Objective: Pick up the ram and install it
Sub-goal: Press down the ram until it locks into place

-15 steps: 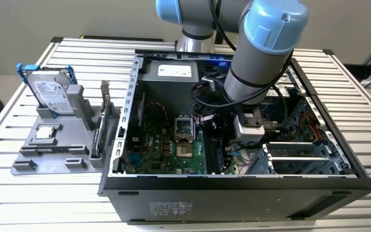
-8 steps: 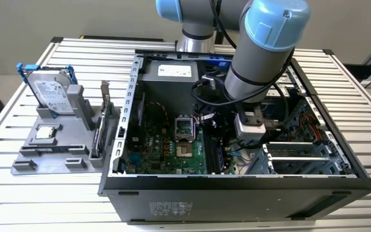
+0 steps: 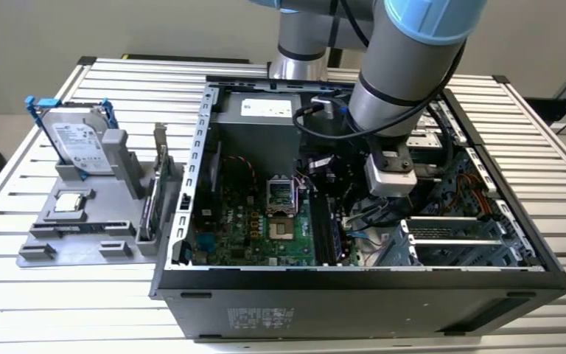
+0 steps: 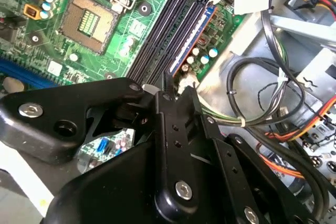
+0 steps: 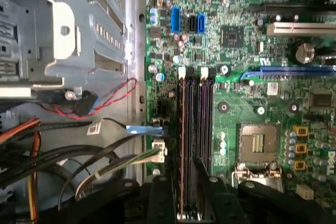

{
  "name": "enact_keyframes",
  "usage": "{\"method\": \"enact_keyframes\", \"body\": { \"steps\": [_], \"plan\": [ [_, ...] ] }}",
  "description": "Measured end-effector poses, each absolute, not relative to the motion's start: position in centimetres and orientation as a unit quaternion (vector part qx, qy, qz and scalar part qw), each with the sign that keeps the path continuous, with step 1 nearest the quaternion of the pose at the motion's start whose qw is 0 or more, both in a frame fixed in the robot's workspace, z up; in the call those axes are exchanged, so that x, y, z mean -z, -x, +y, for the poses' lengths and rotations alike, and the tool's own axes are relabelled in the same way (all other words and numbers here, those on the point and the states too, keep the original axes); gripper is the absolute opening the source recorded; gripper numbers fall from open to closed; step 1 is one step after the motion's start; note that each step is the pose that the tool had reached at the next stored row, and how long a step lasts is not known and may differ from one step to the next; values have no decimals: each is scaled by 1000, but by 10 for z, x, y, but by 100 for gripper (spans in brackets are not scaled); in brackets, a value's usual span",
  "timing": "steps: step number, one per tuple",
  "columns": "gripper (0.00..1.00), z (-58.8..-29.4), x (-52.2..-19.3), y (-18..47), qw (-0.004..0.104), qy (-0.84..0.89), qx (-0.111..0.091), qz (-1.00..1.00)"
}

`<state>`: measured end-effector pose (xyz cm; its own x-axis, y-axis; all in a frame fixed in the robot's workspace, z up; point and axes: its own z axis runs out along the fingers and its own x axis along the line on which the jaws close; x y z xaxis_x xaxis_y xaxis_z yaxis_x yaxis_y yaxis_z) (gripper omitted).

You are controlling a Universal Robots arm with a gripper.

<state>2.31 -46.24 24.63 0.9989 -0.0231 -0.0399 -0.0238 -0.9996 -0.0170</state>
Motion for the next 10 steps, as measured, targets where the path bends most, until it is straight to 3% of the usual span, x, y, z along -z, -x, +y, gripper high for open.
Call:
{"method": "enact_keyframes", "body": {
  "steps": [1, 2, 10],
  "plan": [
    [100, -462, -246, -23, 9, 1000, -20, 12],
    [0, -462, -246, -23, 9, 1000, -20, 12],
    [0, -462, -247, -23, 9, 1000, -20, 12]
  ]
}}
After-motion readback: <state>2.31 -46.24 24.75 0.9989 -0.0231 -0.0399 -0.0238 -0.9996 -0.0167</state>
